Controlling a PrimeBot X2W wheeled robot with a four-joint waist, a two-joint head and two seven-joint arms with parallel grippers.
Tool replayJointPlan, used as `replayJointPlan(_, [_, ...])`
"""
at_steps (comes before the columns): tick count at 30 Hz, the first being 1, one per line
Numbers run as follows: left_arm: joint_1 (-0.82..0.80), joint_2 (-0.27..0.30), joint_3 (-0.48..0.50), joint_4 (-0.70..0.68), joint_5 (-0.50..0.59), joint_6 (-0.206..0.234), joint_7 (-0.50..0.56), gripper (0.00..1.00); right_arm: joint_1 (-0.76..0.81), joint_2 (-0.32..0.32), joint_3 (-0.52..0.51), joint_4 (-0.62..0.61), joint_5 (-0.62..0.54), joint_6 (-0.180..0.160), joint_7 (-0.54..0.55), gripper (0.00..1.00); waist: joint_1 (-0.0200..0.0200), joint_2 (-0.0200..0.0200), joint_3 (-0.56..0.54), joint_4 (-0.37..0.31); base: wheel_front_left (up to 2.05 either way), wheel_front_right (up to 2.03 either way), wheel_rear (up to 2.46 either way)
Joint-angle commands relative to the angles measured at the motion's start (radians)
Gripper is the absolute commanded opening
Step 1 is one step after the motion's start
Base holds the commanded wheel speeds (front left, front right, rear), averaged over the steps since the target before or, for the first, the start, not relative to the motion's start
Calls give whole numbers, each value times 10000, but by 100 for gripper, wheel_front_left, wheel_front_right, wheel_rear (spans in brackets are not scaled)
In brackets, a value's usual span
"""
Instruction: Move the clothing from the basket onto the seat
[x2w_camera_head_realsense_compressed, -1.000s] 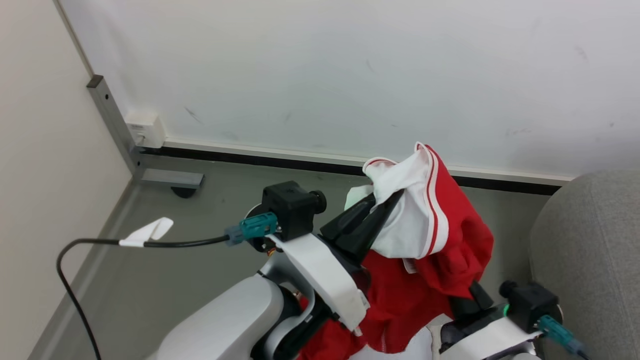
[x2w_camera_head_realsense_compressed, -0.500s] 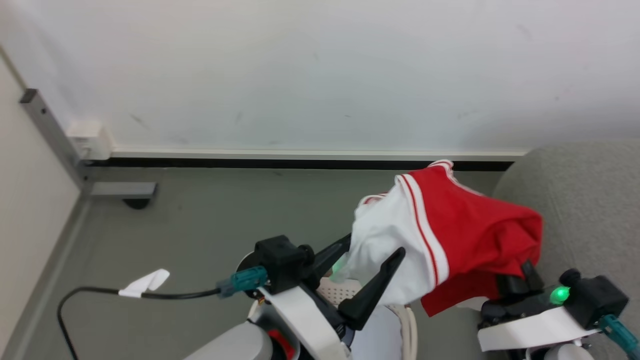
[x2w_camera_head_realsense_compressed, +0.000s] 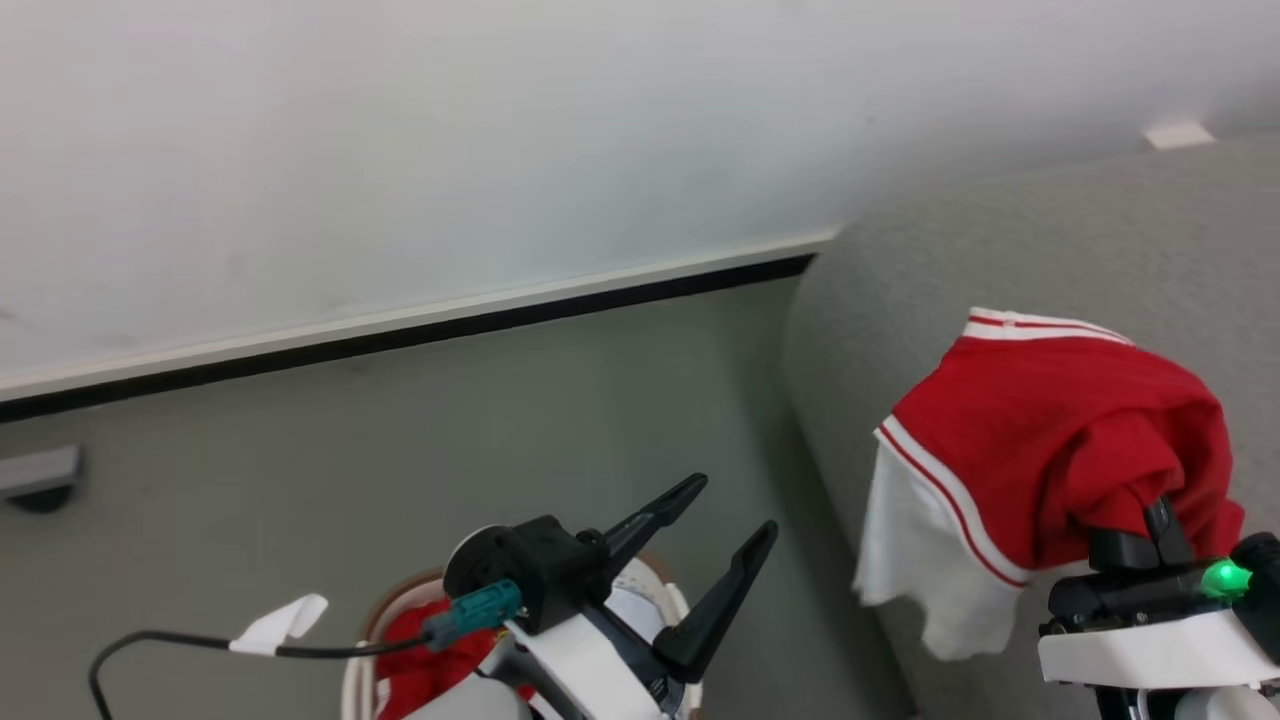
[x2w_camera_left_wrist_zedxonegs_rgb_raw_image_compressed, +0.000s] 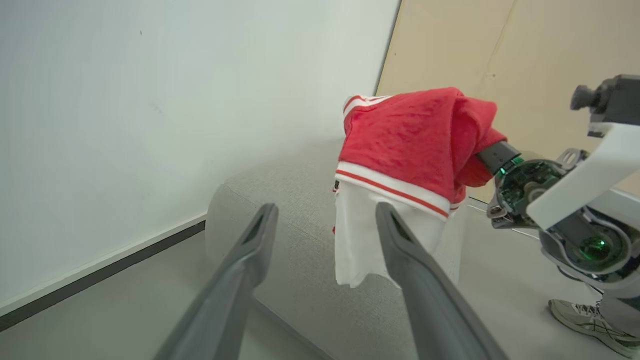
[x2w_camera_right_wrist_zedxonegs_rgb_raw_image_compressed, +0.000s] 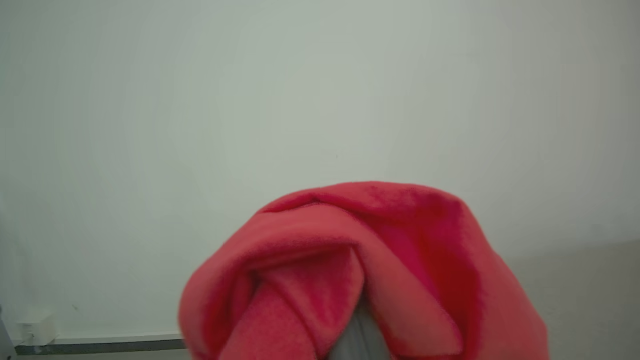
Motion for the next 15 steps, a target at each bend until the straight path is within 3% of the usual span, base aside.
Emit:
replayJointPlan(1, [-101, 38, -11, 56, 134, 19, -63, 100, 137, -3, -24, -100, -75, -18, 1, 0, 0, -1, 263, -730, 0, 0, 0])
replayJointPlan(8, [-450, 59, -232, 493, 875, 76, -291, 100, 423, 79, -28, -384, 19, -18, 0, 0, 0, -1, 660, -1521, 0, 0, 0])
replayJointPlan(15, [-623, 47, -240, 737, 1010, 73, -403, 100, 276, -33, -223, -549, -20, -18, 0, 0, 0, -1, 886, -1617, 0, 0, 0])
